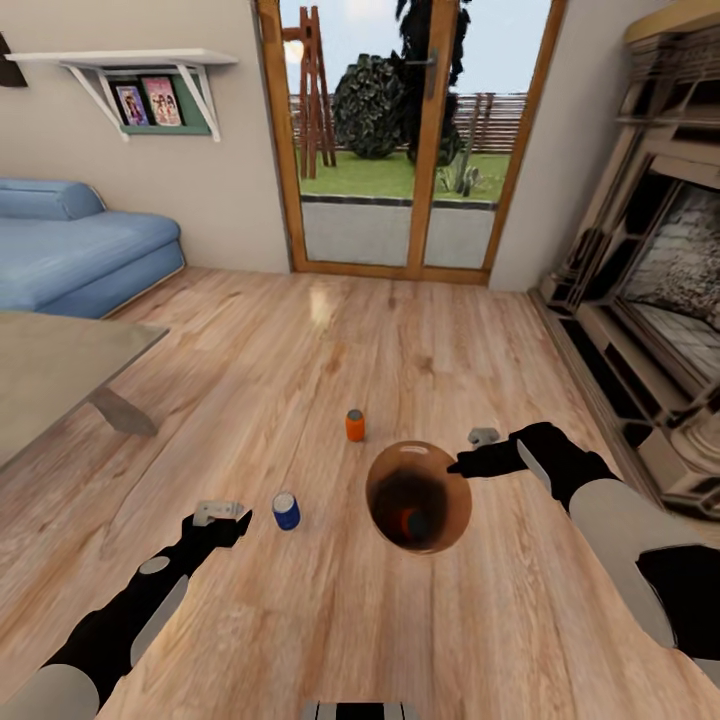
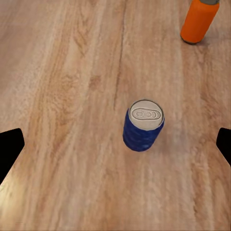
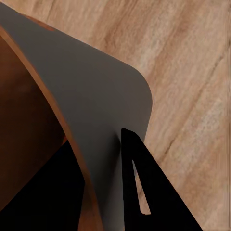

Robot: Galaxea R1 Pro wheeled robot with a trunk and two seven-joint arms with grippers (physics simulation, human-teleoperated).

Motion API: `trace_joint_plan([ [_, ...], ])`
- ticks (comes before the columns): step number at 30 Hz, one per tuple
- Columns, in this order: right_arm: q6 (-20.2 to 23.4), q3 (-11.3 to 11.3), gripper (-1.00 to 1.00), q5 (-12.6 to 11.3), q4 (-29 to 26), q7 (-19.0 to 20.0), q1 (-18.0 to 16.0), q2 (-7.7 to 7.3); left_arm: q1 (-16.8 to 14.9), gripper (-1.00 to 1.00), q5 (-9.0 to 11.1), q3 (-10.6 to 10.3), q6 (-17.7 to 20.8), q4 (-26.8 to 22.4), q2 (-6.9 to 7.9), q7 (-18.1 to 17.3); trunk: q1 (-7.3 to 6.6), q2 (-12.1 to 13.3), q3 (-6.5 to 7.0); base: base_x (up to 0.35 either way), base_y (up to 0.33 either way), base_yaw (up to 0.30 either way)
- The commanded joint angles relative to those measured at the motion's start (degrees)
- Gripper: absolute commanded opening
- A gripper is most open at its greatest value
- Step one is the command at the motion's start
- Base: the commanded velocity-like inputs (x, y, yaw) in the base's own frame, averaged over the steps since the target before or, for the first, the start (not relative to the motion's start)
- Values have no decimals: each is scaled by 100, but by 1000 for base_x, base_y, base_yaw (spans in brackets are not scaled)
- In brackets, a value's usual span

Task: Put the three can of soda from the living room inside the tash can in the kitchen.

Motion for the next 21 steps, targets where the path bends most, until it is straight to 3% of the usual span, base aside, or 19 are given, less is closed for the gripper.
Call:
trace_joint_plan([
  [1, 42, -64, -100, -123, -5, 22, -2, -8, 0, 100, 0, 0, -1, 2, 0, -1, 0, 0, 9, 321, 0, 50],
  [5, 42, -319, -100, -124, -5, 28, -2, -34, 0, 100, 0, -5, -6, 1, 0, -1, 0, 0, 44, 321, 0, 23],
  [8, 44, -392, -100, -124, -5, 16, -2, -37, 0, 100, 1, -6, -3, -2, 0, -1, 0, 0, 71, 321, 0, 8],
  [21, 51, -450, -100, -116, -5, -24, 58, -43, 0, 100, 2, -16, -2, -1, 0, -2, 0, 0, 190, 319, 0, 1],
])
